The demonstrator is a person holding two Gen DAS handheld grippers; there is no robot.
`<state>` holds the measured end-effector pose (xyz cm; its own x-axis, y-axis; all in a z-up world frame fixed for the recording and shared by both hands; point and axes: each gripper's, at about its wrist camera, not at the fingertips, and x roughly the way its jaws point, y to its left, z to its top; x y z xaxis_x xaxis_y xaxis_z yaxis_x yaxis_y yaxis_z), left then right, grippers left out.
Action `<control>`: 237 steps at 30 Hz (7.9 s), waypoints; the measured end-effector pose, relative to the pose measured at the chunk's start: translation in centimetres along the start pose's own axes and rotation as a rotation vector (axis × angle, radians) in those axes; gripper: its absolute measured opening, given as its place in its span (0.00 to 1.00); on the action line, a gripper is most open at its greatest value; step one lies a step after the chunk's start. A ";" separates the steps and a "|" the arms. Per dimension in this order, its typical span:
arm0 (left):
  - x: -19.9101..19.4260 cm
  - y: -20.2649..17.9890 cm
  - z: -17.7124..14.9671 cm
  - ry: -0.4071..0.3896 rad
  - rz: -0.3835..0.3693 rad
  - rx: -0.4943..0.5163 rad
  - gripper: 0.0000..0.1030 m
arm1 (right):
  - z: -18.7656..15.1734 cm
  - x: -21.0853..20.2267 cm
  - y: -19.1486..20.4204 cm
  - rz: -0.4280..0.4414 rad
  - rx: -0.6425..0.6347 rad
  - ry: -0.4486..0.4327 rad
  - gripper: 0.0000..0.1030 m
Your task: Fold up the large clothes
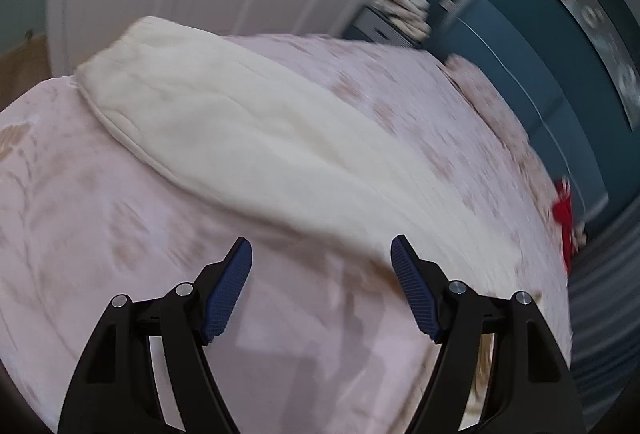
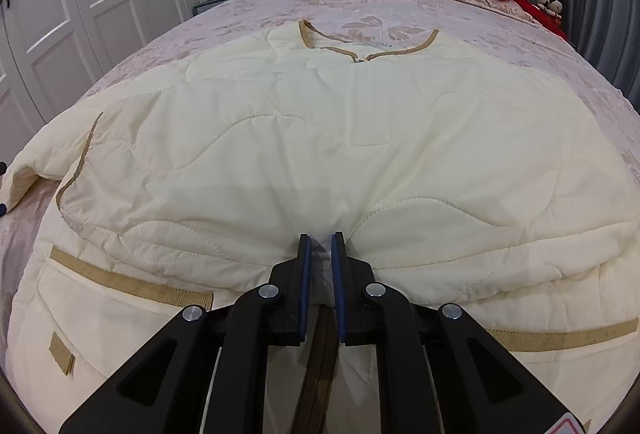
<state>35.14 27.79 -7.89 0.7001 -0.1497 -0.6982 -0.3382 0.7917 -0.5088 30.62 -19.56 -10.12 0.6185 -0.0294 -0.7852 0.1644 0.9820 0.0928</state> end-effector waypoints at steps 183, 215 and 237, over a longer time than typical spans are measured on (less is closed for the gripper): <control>-0.4 -20.4 -11.3 0.137 -0.225 0.390 0.73 | 7.5 -9.7 -9.0 0.114 0.183 -0.078 0.40; 19.1 -27.3 -9.9 0.121 -0.113 0.580 0.59 | 20.7 14.6 -4.0 0.187 0.285 0.062 0.02; 19.3 -28.1 -10.6 0.101 -0.091 0.625 0.67 | 19.5 8.2 -10.3 0.038 0.253 -0.030 0.00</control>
<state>51.46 -3.66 -12.42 0.6354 -0.2639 -0.7257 0.1721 0.9646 -0.2001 48.97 -33.53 -5.59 0.6496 -0.0021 -0.7603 0.3249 0.9049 0.2751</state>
